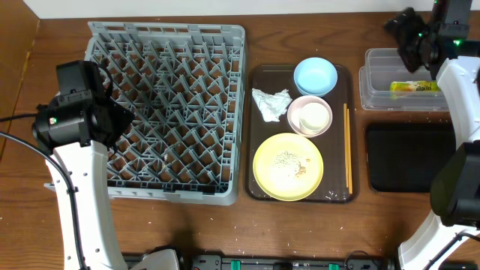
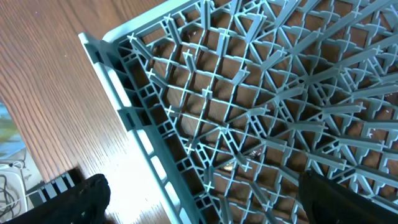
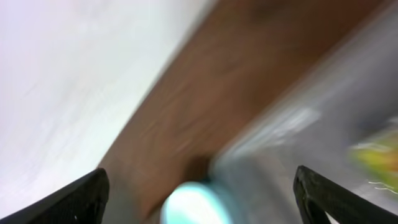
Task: Sort waste into correct bins and load items into the dishwasher
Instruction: 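Return the right gripper to the tray and grasp the white tissue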
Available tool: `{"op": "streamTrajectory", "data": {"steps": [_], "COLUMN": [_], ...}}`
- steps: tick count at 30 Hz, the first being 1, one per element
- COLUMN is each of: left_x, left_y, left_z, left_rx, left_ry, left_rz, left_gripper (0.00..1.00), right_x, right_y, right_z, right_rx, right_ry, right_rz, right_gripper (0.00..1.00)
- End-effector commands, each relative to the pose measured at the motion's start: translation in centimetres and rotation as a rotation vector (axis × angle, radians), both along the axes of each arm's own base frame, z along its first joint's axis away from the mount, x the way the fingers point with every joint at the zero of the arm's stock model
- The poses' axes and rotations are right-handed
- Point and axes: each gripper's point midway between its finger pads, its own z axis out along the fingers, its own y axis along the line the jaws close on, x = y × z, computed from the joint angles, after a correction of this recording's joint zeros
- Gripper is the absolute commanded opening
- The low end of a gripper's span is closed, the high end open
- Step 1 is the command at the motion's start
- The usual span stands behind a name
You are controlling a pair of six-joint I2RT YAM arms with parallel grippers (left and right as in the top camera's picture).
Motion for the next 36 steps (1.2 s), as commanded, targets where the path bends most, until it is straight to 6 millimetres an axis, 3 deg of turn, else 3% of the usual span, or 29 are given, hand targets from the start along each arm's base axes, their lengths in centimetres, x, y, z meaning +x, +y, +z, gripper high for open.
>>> {"op": "streamTrajectory", "data": {"steps": [1, 4, 7, 11, 16, 18, 20, 26, 36], "left_x": [0.0, 0.0, 0.0, 0.0, 0.0, 0.0, 0.0, 0.0, 0.0], "left_y": [0.2, 0.2, 0.2, 0.2, 0.2, 0.2, 0.2, 0.2, 0.2], "left_z": [0.6, 0.6, 0.6, 0.6, 0.6, 0.6, 0.6, 0.6, 0.6], "left_rx": [0.003, 0.003, 0.003, 0.003, 0.003, 0.003, 0.003, 0.003, 0.003], "left_ry": [-0.021, -0.020, -0.020, -0.020, -0.021, -0.021, -0.021, -0.021, -0.021], "left_rz": [0.017, 0.017, 0.017, 0.017, 0.017, 0.017, 0.017, 0.017, 0.017], "left_gripper": [0.98, 0.98, 0.98, 0.98, 0.98, 0.98, 0.98, 0.98, 0.98], "right_x": [-2.0, -3.5, -4.9, -6.4, -9.3, -9.6, -9.8, -10.6, -12.1], "right_y": [9.9, 14.4, 17.9, 20.6, 26.7, 27.3, 27.4, 28.4, 30.1], "right_z": [4.0, 3.7, 0.5, -4.4, -7.7, -8.7, -9.7, -10.8, -15.6], "right_rx": [0.089, 0.006, -0.158, -0.408, -0.628, -0.719, -0.801, -0.787, -0.639], "right_ry": [-0.255, -0.311, -0.238, -0.067, -0.091, -0.069, -0.025, -0.001, 0.094], "right_rz": [0.614, 0.789, 0.870, 0.857, 1.082, 1.071, 1.009, 1.019, 1.066], "right_gripper": [0.93, 0.95, 0.96, 0.95, 0.94, 0.88, 0.73, 0.52, 0.42]}}
